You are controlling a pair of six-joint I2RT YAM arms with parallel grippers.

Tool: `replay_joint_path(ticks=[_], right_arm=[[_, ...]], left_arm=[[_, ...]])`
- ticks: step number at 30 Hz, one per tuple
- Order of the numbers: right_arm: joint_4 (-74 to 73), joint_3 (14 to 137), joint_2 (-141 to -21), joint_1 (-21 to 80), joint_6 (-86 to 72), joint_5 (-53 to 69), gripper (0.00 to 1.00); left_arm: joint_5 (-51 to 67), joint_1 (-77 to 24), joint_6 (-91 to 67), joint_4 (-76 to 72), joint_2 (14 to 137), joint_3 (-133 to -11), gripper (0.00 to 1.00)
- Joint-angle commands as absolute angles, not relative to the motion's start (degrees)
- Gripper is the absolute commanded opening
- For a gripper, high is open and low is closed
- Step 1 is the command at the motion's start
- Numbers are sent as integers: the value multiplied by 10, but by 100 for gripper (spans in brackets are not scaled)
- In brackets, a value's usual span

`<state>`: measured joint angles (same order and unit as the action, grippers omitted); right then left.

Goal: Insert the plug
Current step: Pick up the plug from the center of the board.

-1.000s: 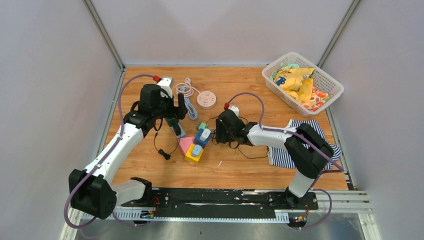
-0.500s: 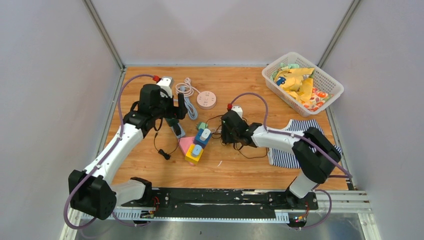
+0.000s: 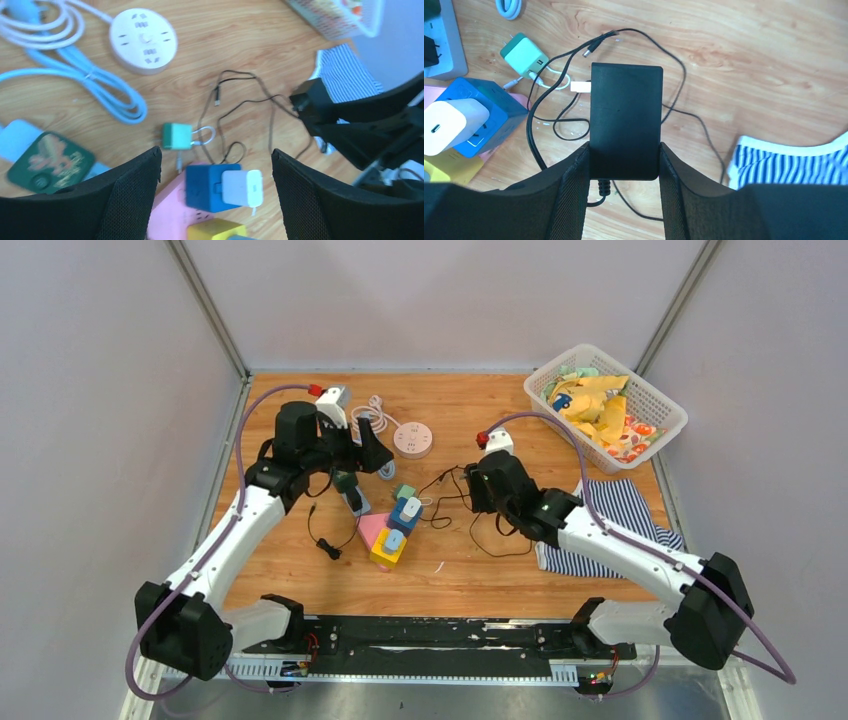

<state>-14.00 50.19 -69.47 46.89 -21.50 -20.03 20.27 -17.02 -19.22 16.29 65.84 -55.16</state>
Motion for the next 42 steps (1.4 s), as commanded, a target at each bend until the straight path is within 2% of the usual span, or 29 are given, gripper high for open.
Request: replay_joint_path(ticks=[1, 8, 13, 21, 29, 42], right_arm=[[-152, 544, -675, 476, -102, -229, 20], [-96, 592, -684, 476, 25, -216, 17], [-37, 616, -678, 475, 106, -181, 17], [-13, 628, -676, 475, 186, -70, 16], [50, 578, -665, 475, 171, -9, 15], [95, 556, -666, 475, 164, 41, 14]], left_arm=[[324, -172, -250, 136, 690, -605, 81], [424, -172, -288, 76, 733, -646, 74], [450, -172, -311, 15, 745, -665, 75], [466, -172, -310, 11, 769, -703, 79], [504, -175, -311, 11, 781, -700, 83], [503, -206, -345, 11, 831, -698, 76]])
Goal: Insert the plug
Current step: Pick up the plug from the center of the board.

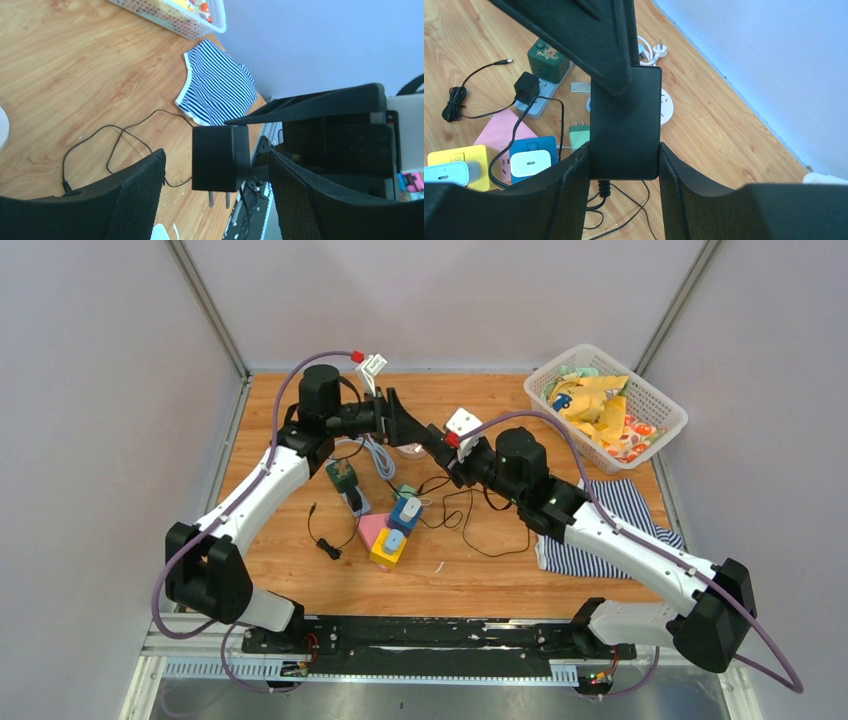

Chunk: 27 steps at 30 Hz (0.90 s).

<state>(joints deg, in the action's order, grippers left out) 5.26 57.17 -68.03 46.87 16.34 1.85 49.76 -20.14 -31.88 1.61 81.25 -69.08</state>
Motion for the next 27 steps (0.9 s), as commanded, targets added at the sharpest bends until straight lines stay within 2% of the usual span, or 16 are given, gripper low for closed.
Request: replay_joint_path(ticks=[1, 15, 18, 20, 23, 26, 27], right_arm=[[96, 554, -663, 475, 164, 40, 14], [147, 528, -660, 475, 131, 38, 12], [155, 522, -658, 475, 132, 34, 12], [155, 520, -657, 475, 134, 35, 12], [153, 519, -655, 475, 133, 36, 14], [138, 519, -653, 475, 122, 28, 21], [131, 520, -650, 475, 116, 27, 26]], left_arm=[[503, -208, -347, 11, 831, -699, 76], [535, -217, -377, 11, 816, -676, 70], [536, -218, -378, 11, 808, -672, 65], [534, -219, -377, 11, 804, -672, 57], [529, -219, -381, 11, 804, -674, 28], [523, -219, -381, 11, 803, -674, 8], [520, -219, -381, 12, 802, -674, 3]])
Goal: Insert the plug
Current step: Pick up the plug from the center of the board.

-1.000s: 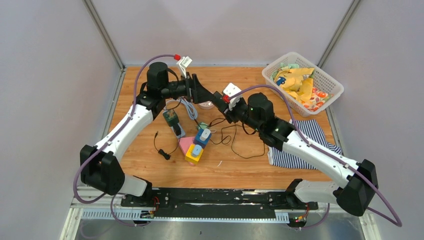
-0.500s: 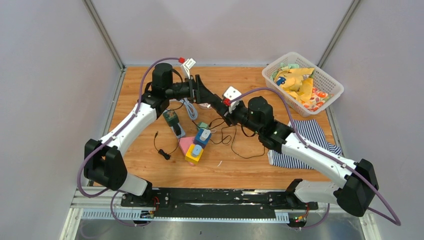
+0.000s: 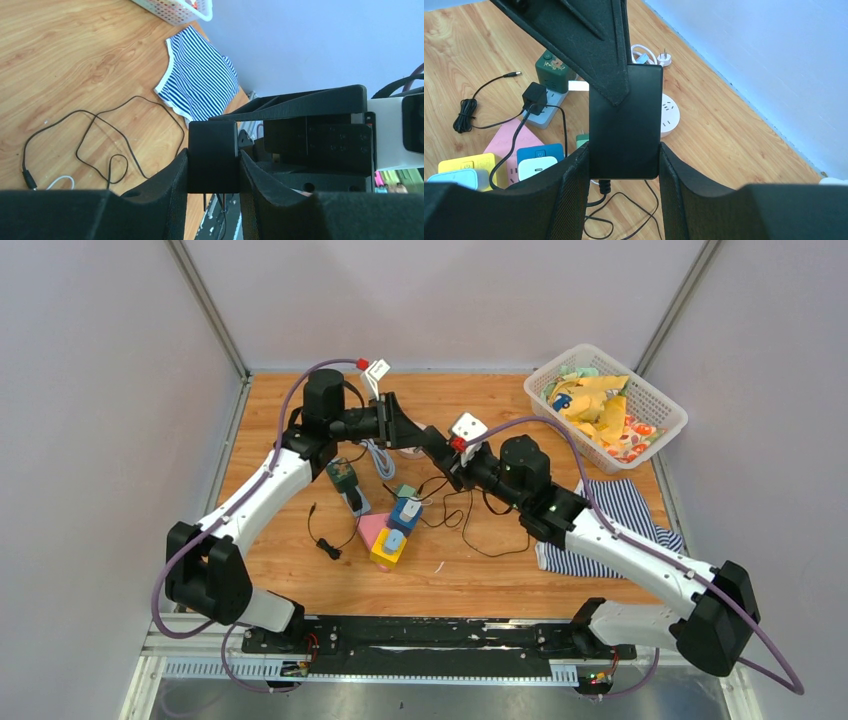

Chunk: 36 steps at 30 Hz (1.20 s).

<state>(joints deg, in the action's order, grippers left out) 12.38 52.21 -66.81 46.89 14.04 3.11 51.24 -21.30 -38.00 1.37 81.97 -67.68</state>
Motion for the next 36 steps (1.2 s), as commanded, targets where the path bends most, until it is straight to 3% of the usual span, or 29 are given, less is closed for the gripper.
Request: replay_joint_path(ticks=[1, 5, 8, 13, 18, 28, 32, 34, 35, 36], right_arm=[[123, 521, -647, 475, 108, 28, 33], [74, 539, -640, 462, 73, 41, 64], [27, 562, -641, 425, 27, 109, 81], [35, 570, -620, 341, -67, 279, 84], [49, 599, -643, 274, -126, 450, 69], [79, 649, -720, 268, -160, 623, 59], [93, 654, -729, 271, -167, 632, 36], [113, 657, -733, 273, -178, 644, 16], [116, 659, -735, 274, -177, 647, 4], [115, 660, -735, 274, -171, 642, 0]], left_arm=[[519, -219, -380, 11, 801, -675, 0], [522, -219, -353, 10, 797, -684, 0], [528, -219, -281, 10, 791, -687, 0], [533, -219, -172, 8, 770, -679, 0], [575, -229, -110, 8, 741, -682, 0], [656, -270, -81, 9, 724, -674, 0], [655, -278, -90, 8, 735, -681, 0], [646, -278, -95, 8, 739, -681, 1], [631, -278, -96, 7, 740, -681, 10], [599, -278, -100, 7, 738, -678, 25]])
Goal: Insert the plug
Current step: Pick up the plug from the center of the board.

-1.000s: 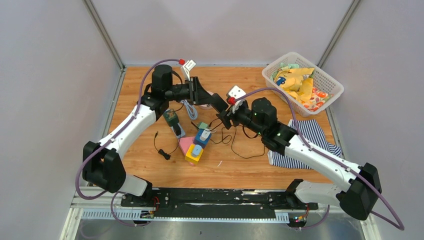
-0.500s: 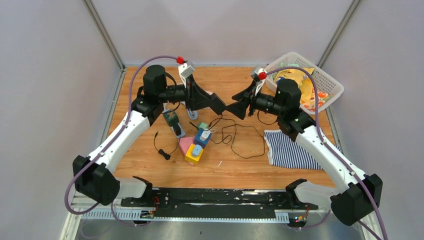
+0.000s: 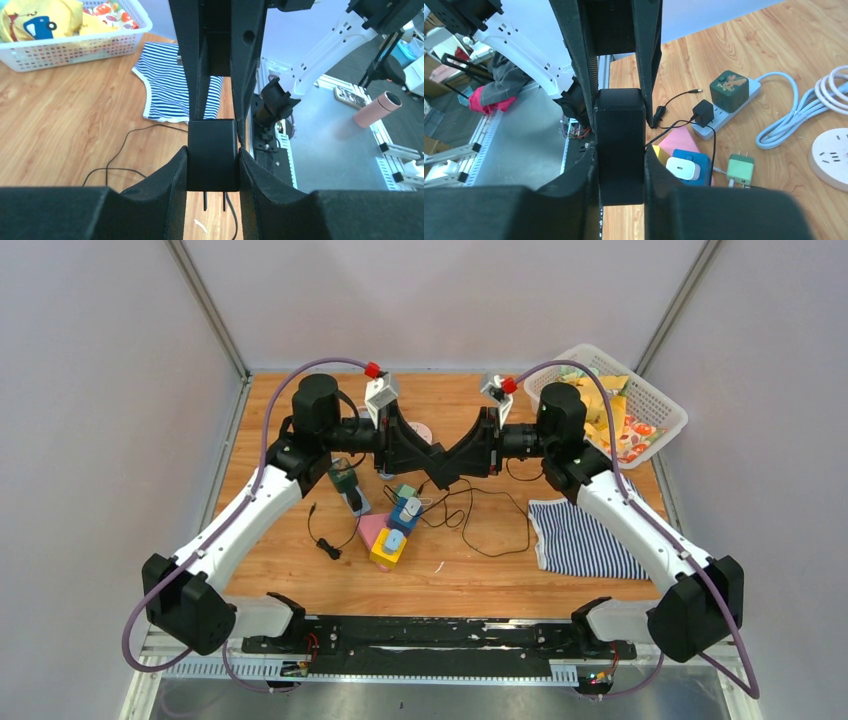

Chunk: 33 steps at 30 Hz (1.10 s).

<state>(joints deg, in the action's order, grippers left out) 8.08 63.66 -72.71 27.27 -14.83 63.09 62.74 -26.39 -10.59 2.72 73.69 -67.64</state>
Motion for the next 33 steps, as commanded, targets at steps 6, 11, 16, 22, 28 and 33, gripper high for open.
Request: replay_joint_path(ticks=[6, 11, 16, 22, 28, 33], right_arm=[[53, 695, -740, 246, -75, 526, 0], [24, 773, -791, 194, -23, 456, 0], [-36, 866, -897, 175, 53, 376, 0], [-64, 954, -988, 170, 109, 360, 0], [-168, 1071, -1067, 173, 251, 113, 0], [-168, 1168, -1093, 150, 295, -200, 0]], left_arm=[[347, -269, -99, 57, 726, -695, 73], [132, -247, -113, 109, 769, -776, 100], [-43, -212, -191, 75, 842, -809, 100], [-131, -165, -312, 113, 922, -816, 100], [-99, -162, -331, 39, 969, -778, 94], [-74, -162, -330, 26, 1024, -802, 88]])
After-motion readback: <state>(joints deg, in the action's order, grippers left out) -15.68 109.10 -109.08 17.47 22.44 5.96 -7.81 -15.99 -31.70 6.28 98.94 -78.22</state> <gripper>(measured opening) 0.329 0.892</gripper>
